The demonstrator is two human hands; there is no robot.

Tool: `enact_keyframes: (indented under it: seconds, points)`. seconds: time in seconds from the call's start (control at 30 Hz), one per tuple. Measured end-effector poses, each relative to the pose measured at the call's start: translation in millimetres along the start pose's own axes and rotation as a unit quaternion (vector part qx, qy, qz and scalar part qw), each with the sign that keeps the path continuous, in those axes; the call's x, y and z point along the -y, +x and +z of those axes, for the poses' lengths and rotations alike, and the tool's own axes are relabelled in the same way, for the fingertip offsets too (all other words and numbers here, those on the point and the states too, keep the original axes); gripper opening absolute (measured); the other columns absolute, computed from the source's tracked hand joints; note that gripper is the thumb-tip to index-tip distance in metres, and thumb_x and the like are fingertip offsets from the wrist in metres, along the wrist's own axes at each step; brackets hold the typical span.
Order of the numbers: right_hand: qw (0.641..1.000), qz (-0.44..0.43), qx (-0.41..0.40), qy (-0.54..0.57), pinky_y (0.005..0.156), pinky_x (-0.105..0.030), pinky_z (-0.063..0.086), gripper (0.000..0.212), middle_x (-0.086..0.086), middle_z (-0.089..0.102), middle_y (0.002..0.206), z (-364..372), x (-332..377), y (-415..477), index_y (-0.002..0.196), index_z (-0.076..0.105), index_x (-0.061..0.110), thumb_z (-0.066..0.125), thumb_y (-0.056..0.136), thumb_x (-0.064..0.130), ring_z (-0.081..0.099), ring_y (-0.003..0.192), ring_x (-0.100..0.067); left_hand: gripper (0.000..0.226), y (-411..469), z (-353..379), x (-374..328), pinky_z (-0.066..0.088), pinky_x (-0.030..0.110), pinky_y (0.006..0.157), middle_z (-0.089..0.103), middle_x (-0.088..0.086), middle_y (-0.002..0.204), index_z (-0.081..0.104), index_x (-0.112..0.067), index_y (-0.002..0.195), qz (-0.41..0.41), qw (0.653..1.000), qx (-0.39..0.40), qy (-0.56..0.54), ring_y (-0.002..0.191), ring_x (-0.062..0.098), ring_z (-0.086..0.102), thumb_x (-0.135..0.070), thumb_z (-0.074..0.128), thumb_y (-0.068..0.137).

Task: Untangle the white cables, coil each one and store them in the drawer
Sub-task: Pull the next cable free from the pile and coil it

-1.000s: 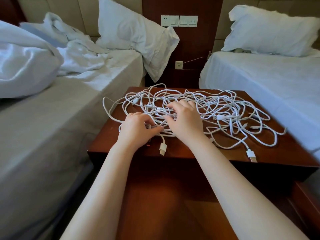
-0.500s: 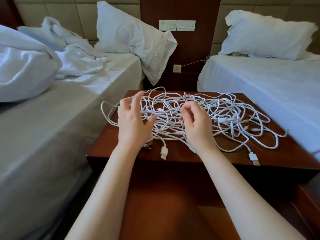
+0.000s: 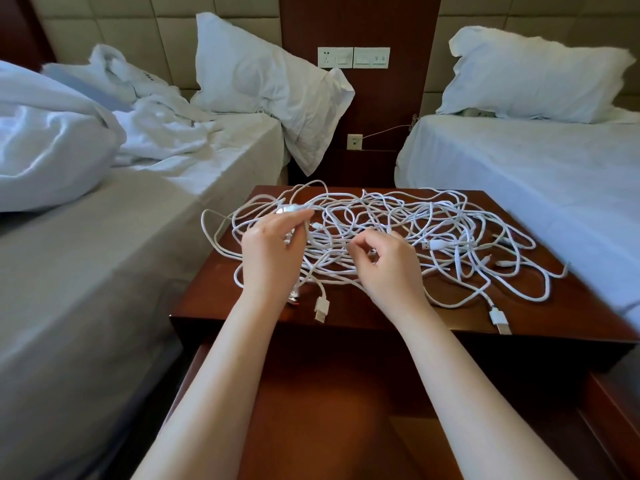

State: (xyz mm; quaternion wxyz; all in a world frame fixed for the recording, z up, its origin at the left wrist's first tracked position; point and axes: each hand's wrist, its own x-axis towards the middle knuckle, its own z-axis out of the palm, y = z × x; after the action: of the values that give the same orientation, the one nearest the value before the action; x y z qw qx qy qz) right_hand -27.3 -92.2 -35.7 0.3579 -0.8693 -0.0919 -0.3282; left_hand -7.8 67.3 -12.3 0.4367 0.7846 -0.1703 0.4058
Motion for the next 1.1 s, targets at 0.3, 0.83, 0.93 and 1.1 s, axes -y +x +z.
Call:
enact_keyframes:
  seconds: [0.3, 0.83, 0.93, 1.1]
  points:
    - [0.998, 0.035, -0.052, 0.009, 0.068, -0.016, 0.038, 0.012, 0.009, 0.057, 0.086, -8.9, -4.6, 4.4, 0.090, 0.065, 0.012, 0.054, 0.095, 0.010, 0.055, 0.089, -0.013, 0.006, 3.9, -3.6, -2.4, 0.041, 0.028, 0.091, 0.071, 0.004, 0.106, 0.074, -0.010, 0.077, 0.052, 0.996, 0.047, 0.060, 0.103, 0.012, 0.055, -0.014, 0.069, 0.077]
    - [0.987, -0.080, -0.082, -0.108, 0.089, -0.038, 0.041, 0.043, 0.000, 0.065, 0.112, -11.9, -2.7, 0.5, 0.113, 0.069, 0.017, 0.047, 0.077, 0.025, 0.051, 0.108, -0.025, 0.021, 5.3, -8.3, -16.5, 0.039, 0.011, 0.057, 0.062, -0.003, 0.076, 0.077, -0.009, 0.089, -0.054, 0.990, 0.126, 0.038, 0.060, 0.001, 0.052, 0.004, 0.062, 0.080]
    - [0.978, -0.161, -0.062, -0.114, 0.095, -0.041, 0.039, 0.036, -0.002, 0.066, 0.111, -10.6, 0.8, -2.8, 0.107, 0.072, 0.014, 0.054, 0.079, 0.028, 0.053, 0.113, -0.026, 0.021, 5.3, -5.7, -18.3, 0.037, 0.003, 0.064, 0.065, 0.001, 0.077, 0.078, -0.009, 0.090, -0.022, 0.993, 0.098, 0.060, 0.064, 0.007, 0.053, 0.003, 0.065, 0.078]
    - [0.971, -0.205, -0.068, -0.101, 0.079, -0.033, 0.043, 0.018, 0.001, 0.068, 0.075, -3.4, -9.5, 1.8, 0.083, 0.074, 0.011, 0.062, 0.092, 0.022, 0.063, 0.079, -0.022, 0.022, 6.3, -5.1, -29.0, 0.035, -0.001, 0.062, 0.059, -0.007, 0.072, 0.076, -0.011, 0.094, -0.049, 0.987, 0.136, 0.065, 0.063, 0.003, 0.048, 0.001, 0.063, 0.080]
